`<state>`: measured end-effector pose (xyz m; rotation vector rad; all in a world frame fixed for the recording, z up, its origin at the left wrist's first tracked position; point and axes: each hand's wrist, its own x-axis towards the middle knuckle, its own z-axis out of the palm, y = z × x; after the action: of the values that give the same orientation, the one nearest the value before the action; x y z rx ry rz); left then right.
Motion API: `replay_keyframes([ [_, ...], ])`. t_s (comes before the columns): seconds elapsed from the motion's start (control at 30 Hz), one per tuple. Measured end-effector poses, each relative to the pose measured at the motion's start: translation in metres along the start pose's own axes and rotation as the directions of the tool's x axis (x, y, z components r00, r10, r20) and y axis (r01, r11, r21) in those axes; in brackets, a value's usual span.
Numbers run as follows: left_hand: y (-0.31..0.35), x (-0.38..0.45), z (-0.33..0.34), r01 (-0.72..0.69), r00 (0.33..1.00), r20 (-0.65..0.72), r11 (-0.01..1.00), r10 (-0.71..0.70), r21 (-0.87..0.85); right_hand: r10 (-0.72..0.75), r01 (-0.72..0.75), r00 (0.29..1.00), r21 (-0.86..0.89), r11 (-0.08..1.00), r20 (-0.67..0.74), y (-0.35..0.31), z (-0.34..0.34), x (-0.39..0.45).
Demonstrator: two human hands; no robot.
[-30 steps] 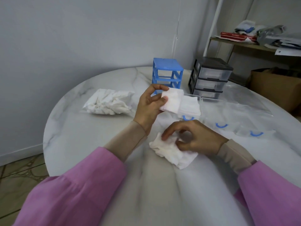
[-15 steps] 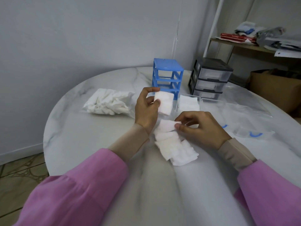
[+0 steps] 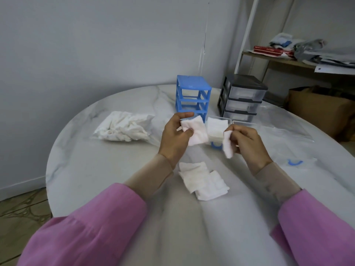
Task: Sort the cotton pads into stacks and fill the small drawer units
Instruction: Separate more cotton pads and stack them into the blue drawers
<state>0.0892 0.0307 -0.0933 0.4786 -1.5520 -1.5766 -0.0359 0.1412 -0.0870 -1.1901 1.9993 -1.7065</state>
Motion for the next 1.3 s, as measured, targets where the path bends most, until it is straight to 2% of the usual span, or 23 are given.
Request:
replay_keyframes([
  [0.17, 0.002, 0.001, 0.006, 0.068, 0.997, 0.041, 0.994, -0.064, -0.089, 0.024, -0.024, 0.999, 0.0, 1.0, 0.041, -0.001, -0.006, 0.003],
  [0.4, 0.008, 0.011, 0.024, 0.205, 0.979, 0.043, 0.946, -0.201, -0.253, 0.173, -0.173, 0.985, 0.011, 0.985, 0.018, 0.003, -0.004, 0.009],
  [0.53, 0.01, 0.021, 0.036, 0.267, 0.964, 0.069, 0.915, -0.258, -0.303, 0.151, -0.158, 0.987, 0.179, 0.971, 0.052, 0.002, -0.006, 0.017],
  [0.63, 0.009, 0.03, 0.042, 0.265, 0.964, 0.087, 0.941, -0.252, -0.21, 0.137, -0.135, 0.991, 0.233, 0.963, 0.008, -0.003, -0.012, 0.03],
  [0.73, 0.006, 0.044, 0.04, 0.173, 0.984, 0.043, 0.984, -0.172, -0.032, 0.16, -0.158, 0.987, 0.085, 0.984, -0.016, -0.01, -0.024, 0.046],
  [0.8, 0.003, 0.05, 0.038, 0.062, 0.998, -0.004, 0.993, -0.062, 0.099, 0.258, -0.258, 0.966, 0.003, 0.966, 0.0, -0.011, -0.031, 0.058],
  [0.87, -0.001, 0.052, 0.035, -0.052, 0.999, 0.002, 0.969, 0.053, 0.24, 0.367, -0.366, 0.929, -0.035, 0.93, 0.033, -0.011, -0.033, 0.068],
  [0.97, -0.01, 0.054, 0.031, -0.177, 0.984, 0.089, 0.879, 0.154, 0.444, 0.458, -0.457, 0.885, -0.032, 0.889, 0.085, -0.011, -0.029, 0.077],
  [1.13, -0.02, 0.055, 0.033, -0.283, 0.953, 0.265, 0.739, 0.146, 0.611, 0.489, -0.483, 0.871, -0.089, 0.871, 0.058, -0.011, -0.019, 0.084],
  [1.3, -0.027, 0.053, 0.036, -0.273, 0.941, 0.334, 0.692, 0.049, 0.668, 0.443, -0.435, 0.896, -0.257, 0.863, -0.028, 0.0, -0.016, 0.09],
])
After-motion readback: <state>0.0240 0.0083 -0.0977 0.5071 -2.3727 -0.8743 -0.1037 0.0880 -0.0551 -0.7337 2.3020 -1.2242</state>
